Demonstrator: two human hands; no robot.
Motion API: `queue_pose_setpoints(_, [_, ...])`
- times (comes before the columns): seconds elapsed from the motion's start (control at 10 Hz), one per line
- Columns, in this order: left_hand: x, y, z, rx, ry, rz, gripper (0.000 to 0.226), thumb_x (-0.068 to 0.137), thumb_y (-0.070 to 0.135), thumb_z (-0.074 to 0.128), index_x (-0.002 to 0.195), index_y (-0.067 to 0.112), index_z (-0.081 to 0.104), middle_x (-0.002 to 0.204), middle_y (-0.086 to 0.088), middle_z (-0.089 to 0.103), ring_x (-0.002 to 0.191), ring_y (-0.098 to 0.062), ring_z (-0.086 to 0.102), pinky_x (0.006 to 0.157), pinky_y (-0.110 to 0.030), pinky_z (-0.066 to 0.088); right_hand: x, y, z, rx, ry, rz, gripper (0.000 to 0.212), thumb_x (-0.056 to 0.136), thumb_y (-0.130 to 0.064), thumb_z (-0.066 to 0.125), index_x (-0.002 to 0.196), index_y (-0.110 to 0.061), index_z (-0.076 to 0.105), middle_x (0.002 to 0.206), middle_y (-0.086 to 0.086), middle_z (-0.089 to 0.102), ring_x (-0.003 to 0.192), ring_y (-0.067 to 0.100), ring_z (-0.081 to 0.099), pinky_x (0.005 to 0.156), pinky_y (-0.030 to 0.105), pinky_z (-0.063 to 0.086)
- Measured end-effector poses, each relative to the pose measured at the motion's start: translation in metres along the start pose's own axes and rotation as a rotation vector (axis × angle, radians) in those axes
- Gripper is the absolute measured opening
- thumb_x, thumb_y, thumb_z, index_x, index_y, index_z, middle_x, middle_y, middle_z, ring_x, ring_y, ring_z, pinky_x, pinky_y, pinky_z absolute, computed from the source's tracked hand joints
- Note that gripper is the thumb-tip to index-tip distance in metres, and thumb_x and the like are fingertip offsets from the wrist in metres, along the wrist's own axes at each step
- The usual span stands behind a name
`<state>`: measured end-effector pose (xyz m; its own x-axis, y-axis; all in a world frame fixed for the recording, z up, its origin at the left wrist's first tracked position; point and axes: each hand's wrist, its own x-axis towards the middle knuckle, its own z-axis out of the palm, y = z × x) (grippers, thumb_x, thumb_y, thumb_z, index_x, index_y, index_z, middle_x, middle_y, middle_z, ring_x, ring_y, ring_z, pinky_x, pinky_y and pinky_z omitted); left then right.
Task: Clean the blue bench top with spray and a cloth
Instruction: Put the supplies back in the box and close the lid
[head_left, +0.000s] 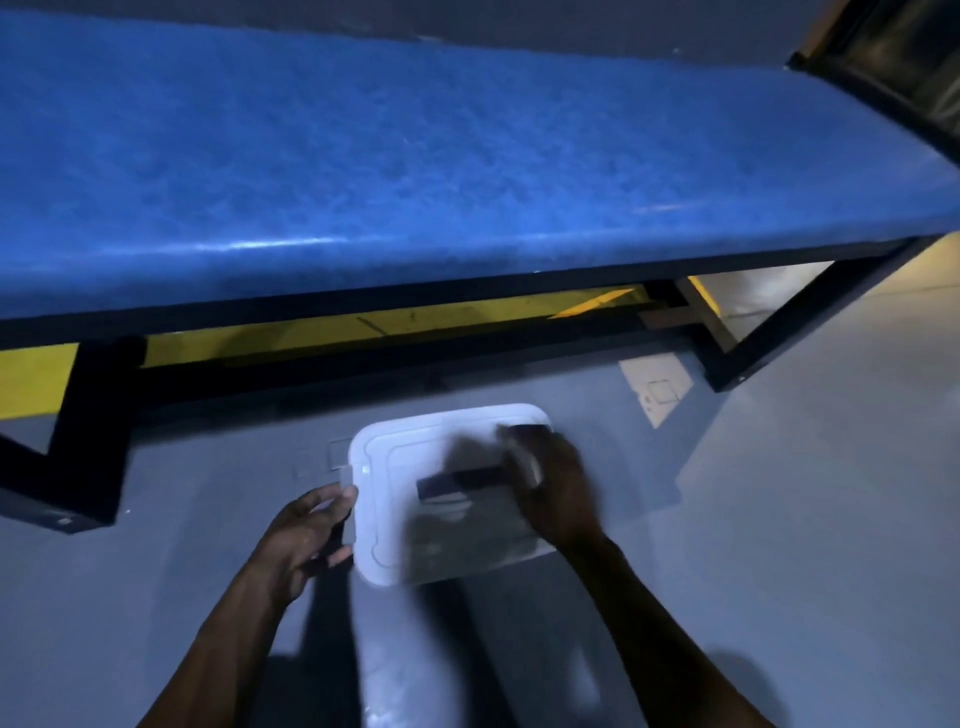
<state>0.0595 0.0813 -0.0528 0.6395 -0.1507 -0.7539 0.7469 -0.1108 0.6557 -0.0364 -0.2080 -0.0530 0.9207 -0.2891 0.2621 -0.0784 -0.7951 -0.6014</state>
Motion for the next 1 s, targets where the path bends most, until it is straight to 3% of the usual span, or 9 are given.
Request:
queue_pose_setpoints(0.1, [0.001, 0.002, 0.001, -0.026, 0.015, 0.004, 0.047, 0.085, 0.028, 0.076, 0.127, 0.012, 0.062, 0.119, -0.007, 0.069, 0.099, -0.018, 0.063, 0.071, -0.034, 0.055, -0.004, 0.043, -0.028, 0.144, 0.108, 0.704, 0.034, 0.1, -0.039, 0.045, 0.109, -0.014, 0.066, 0.115, 0.006, 0.067, 0.116, 0.029, 0.063, 0.09, 0.029, 0.045])
queue_pose_setpoints(0.2, [0.003, 0.003, 0.004, -0.003, 0.02, 0.017, 0.049, 0.084, 0.029, 0.078, 0.126, 0.009, 0.061, 0.115, -0.007, 0.071, 0.094, -0.016, 0.064, 0.071, -0.034, 0.055, -0.001, 0.056, -0.033, 0.311, -0.162, 1.01, 0.027, 0.103, -0.031, 0.047, 0.106, -0.013, 0.066, 0.111, 0.011, 0.067, 0.107, 0.035, 0.064, 0.083, 0.029, 0.046])
queue_pose_setpoints(0.3, [0.0, 0.007, 0.015, 0.068, 0.061, 0.083, 0.04, 0.088, 0.024, 0.075, 0.119, 0.004, 0.059, 0.089, -0.003, 0.067, 0.076, -0.013, 0.061, 0.066, -0.032, 0.053, -0.001, 0.05, -0.036, 0.639, -0.116, 1.231, 0.034, 0.102, -0.034, 0.054, 0.111, -0.006, 0.071, 0.105, 0.011, 0.072, 0.088, 0.023, 0.065, 0.069, 0.032, 0.051])
queue_pose_setpoints(0.5, [-0.005, 0.01, 0.02, 0.099, 0.075, 0.111, 0.031, 0.09, 0.022, 0.072, 0.112, 0.004, 0.06, 0.081, -0.003, 0.063, 0.071, -0.013, 0.058, 0.065, -0.03, 0.051, -0.005, 0.048, -0.038, 0.714, -0.108, 1.203, 0.014, 0.095, -0.032, 0.067, 0.094, -0.019, 0.072, 0.102, 0.008, 0.073, 0.092, 0.02, 0.066, 0.072, 0.033, 0.05])
queue_pose_setpoints(0.6, [-0.007, 0.011, 0.019, 0.096, 0.092, 0.109, 0.034, 0.089, 0.023, 0.073, 0.113, 0.003, 0.06, 0.083, -0.003, 0.064, 0.072, -0.013, 0.059, 0.066, -0.03, 0.052, -0.003, 0.051, -0.039, 0.796, -0.122, 1.229, 0.013, 0.094, -0.026, 0.068, 0.1, -0.016, 0.073, 0.102, 0.005, 0.072, 0.094, 0.019, 0.065, 0.08, 0.033, 0.049])
queue_pose_setpoints(0.7, [-0.006, 0.01, 0.019, 0.078, 0.089, 0.107, 0.037, 0.088, 0.023, 0.075, 0.115, 0.003, 0.061, 0.084, -0.004, 0.064, 0.072, -0.013, 0.058, 0.065, -0.031, 0.052, 0.0, 0.061, -0.041, 0.832, -0.159, 1.222, 0.027, 0.094, -0.017, 0.069, 0.119, -0.009, 0.072, 0.109, 0.01, 0.073, 0.099, 0.023, 0.066, 0.089, 0.035, 0.051])
queue_pose_setpoints(0.8, [-0.005, 0.01, 0.02, 0.072, 0.098, 0.12, 0.035, 0.088, 0.023, 0.075, 0.113, 0.003, 0.061, 0.084, -0.003, 0.063, 0.071, -0.013, 0.058, 0.065, -0.032, 0.051, 0.005, 0.058, -0.044, 0.704, -0.206, 1.107, 0.026, 0.091, -0.016, 0.071, 0.114, -0.004, 0.074, 0.109, 0.02, 0.075, 0.101, 0.034, 0.069, 0.097, 0.042, 0.052])
queue_pose_setpoints(0.9, [-0.005, 0.004, 0.022, 0.078, 0.132, 0.128, 0.027, 0.088, 0.024, 0.075, 0.103, 0.007, 0.061, 0.083, -0.004, 0.061, 0.071, -0.015, 0.057, 0.067, -0.032, 0.05, 0.014, 0.05, -0.046, 0.392, -0.314, 0.914, 0.044, 0.089, -0.03, 0.072, 0.106, 0.01, 0.071, 0.101, 0.027, 0.074, 0.096, 0.038, 0.071, 0.098, 0.048, 0.053])
queue_pose_setpoints(1.0, [-0.005, 0.011, 0.023, 0.063, 0.127, 0.123, 0.024, 0.087, 0.025, 0.076, 0.098, 0.009, 0.062, 0.086, -0.004, 0.063, 0.075, -0.016, 0.058, 0.07, -0.034, 0.051, 0.027, 0.044, -0.048, 0.289, -0.394, 0.899, 0.042, 0.087, -0.028, 0.07, 0.109, 0.008, 0.07, 0.101, 0.026, 0.073, 0.091, 0.037, 0.07, 0.091, 0.045, 0.056])
